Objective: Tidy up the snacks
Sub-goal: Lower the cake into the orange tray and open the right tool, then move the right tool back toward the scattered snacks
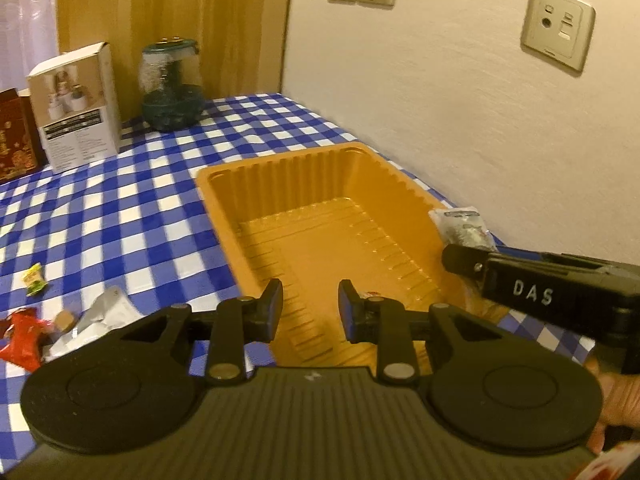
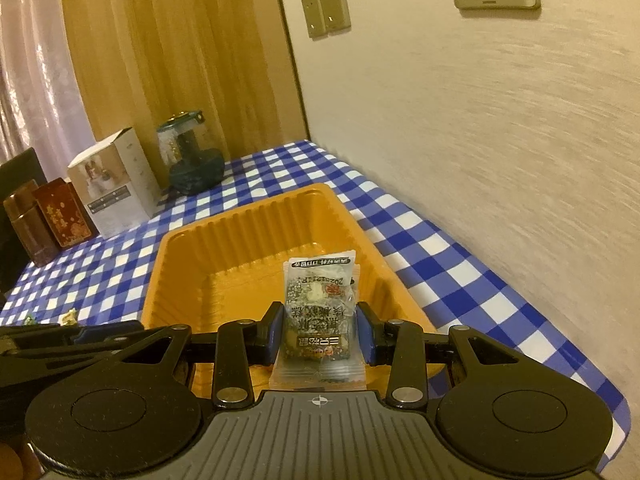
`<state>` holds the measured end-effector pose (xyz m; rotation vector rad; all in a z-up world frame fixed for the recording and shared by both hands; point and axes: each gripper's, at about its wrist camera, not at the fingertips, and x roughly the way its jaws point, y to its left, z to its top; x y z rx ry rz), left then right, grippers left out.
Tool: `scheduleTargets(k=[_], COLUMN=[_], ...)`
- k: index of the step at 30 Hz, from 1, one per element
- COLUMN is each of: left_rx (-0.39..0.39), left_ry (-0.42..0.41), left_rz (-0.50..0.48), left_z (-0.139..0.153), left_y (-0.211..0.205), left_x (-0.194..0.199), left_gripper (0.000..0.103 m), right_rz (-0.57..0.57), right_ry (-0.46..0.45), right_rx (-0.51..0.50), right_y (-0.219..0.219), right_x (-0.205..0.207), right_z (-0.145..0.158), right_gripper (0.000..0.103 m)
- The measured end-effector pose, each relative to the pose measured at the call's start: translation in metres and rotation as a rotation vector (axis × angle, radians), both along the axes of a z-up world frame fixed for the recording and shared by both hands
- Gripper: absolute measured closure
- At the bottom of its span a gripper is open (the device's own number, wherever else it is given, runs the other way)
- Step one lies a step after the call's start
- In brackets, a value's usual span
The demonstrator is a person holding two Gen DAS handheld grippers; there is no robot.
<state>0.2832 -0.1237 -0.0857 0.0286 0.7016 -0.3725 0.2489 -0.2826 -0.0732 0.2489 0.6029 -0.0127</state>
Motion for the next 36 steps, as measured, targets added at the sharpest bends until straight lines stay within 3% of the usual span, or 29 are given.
scheduleTargets(k=[11, 14, 23, 36], left_rx=[-0.011, -0.007, -0.008, -0.011], left_ry=[0.000, -0.001, 0.017, 0.019], left_rz=[0.058, 0.062, 0.098, 0.198], left_z=[0.002, 0.002, 0.000, 0.010], left_y=[0.028, 0.032, 0.049, 0.092], left_x=[-0.007, -0.009, -0.022, -0.072], left_gripper=[0.072, 0.072, 0.072, 0.067], right_rz=[0.024, 0.016, -0.019, 0.065], right_ry=[-0.047, -0.055, -0.073, -0.134], right_rx=[0.023, 0.056, 0.065, 0.027], right_y=[0.009, 0.006, 0.001, 0.039], right_x=[0.007, 0.008, 0.000, -0.035], right_z=[0.001, 0.000, 0.003, 0.024], right_gripper=[0.063, 0.041, 0.040, 0.039])
